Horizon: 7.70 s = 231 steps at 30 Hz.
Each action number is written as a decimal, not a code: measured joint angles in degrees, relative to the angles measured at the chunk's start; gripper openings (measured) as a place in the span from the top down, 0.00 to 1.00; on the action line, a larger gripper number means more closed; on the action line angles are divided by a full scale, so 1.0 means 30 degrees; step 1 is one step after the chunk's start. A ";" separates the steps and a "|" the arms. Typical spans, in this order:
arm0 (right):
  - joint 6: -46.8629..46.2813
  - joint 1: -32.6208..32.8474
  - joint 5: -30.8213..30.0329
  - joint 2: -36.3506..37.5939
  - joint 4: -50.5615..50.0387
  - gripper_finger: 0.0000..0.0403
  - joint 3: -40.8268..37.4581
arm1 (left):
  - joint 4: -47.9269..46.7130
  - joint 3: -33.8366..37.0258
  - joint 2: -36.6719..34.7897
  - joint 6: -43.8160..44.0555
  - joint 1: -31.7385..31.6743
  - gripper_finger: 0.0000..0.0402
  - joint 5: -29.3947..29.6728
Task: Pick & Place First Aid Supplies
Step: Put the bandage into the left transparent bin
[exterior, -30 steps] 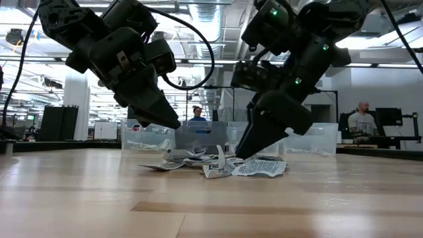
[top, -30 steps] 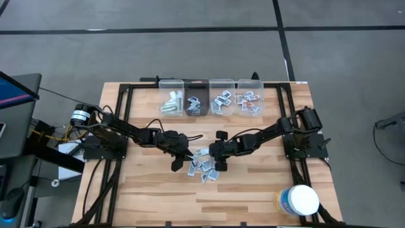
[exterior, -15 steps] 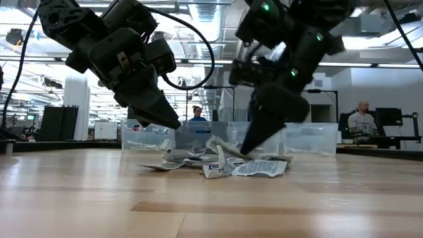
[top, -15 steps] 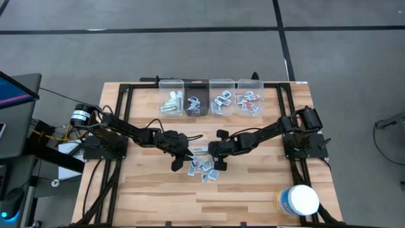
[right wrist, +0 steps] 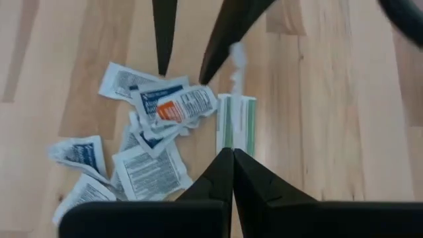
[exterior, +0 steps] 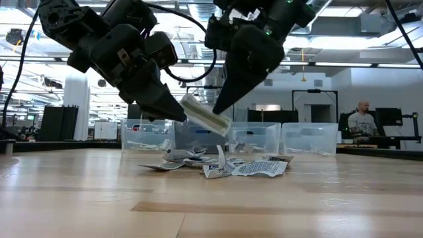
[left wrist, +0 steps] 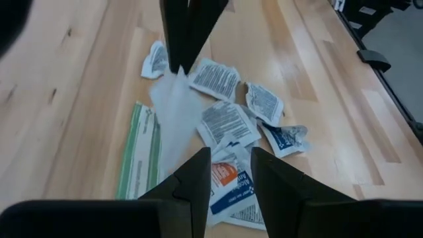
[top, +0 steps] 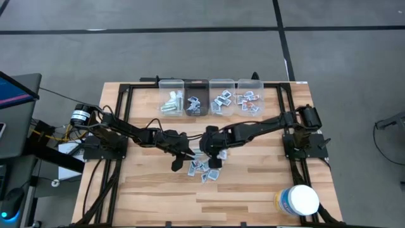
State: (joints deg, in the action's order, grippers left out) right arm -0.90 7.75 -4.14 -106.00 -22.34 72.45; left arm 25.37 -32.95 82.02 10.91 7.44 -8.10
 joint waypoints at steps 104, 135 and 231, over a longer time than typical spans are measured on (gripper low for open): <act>-0.2289 -0.0314 0.3152 -0.0007 -0.0363 1.00 0.0488 | 0.1985 -0.0015 0.0000 -0.0968 0.0015 0.73 0.3229; -0.2007 -0.0497 0.3446 -0.0007 -0.0178 1.00 0.0480 | 0.2954 -0.0015 0.0000 -0.1891 0.0006 0.88 0.1098; 0.6445 -0.9310 0.1510 0.2244 0.0789 1.00 0.0473 | -0.1353 0.2703 -0.5544 -0.2531 -1.5038 0.83 0.3206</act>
State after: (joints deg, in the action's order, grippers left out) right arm 18.44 -20.18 0.39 -99.26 -19.97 73.87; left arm 21.31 -24.84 65.39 3.32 -37.67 1.52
